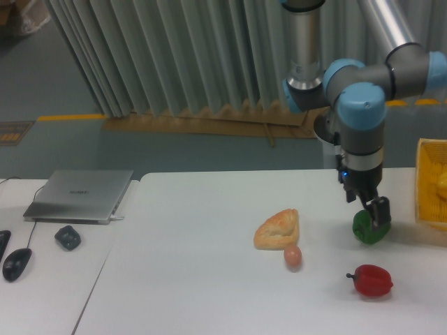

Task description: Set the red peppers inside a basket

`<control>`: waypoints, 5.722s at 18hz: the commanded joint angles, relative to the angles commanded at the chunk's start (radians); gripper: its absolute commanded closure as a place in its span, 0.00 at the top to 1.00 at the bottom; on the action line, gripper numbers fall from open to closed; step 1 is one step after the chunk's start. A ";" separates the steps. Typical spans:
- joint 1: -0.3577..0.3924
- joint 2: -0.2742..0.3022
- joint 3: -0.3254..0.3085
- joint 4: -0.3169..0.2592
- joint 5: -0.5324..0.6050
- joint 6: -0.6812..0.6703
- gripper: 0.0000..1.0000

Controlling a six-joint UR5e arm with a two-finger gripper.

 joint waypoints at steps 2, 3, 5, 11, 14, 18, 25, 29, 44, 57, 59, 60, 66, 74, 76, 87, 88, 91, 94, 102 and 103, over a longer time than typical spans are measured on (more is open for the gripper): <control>0.002 -0.018 0.020 0.031 0.003 -0.007 1.00; 0.002 -0.035 0.028 0.033 0.005 -0.002 1.00; 0.000 -0.071 0.052 0.033 0.014 0.050 1.00; 0.005 -0.140 0.086 0.054 0.041 0.198 1.00; 0.006 -0.183 0.091 0.095 0.043 0.191 1.00; 0.008 -0.207 0.106 0.097 0.048 0.187 1.00; 0.005 -0.232 0.103 0.111 0.048 0.162 1.00; 0.000 -0.246 0.092 0.111 0.049 0.161 1.00; 0.009 -0.146 0.051 0.060 0.043 0.132 0.54; 0.126 -0.008 0.049 -0.148 0.005 0.288 0.54; 0.168 -0.002 0.039 -0.173 0.008 0.389 0.54; 0.193 0.009 0.037 -0.182 0.008 0.426 0.54; 0.328 0.057 0.006 -0.208 0.002 0.667 0.54; 0.455 0.060 0.002 -0.208 0.000 0.923 0.54; 0.483 0.060 0.002 -0.208 0.000 0.972 0.54; 0.491 0.060 0.005 -0.202 -0.001 1.003 1.00; 0.489 0.060 0.005 -0.202 -0.001 1.003 1.00; 0.485 0.061 0.005 -0.201 -0.033 0.998 1.00; 0.477 0.073 0.005 -0.198 -0.104 0.974 1.00; 0.350 0.069 0.005 -0.155 -0.098 0.776 1.00; 0.328 0.066 0.005 -0.147 -0.089 0.744 1.00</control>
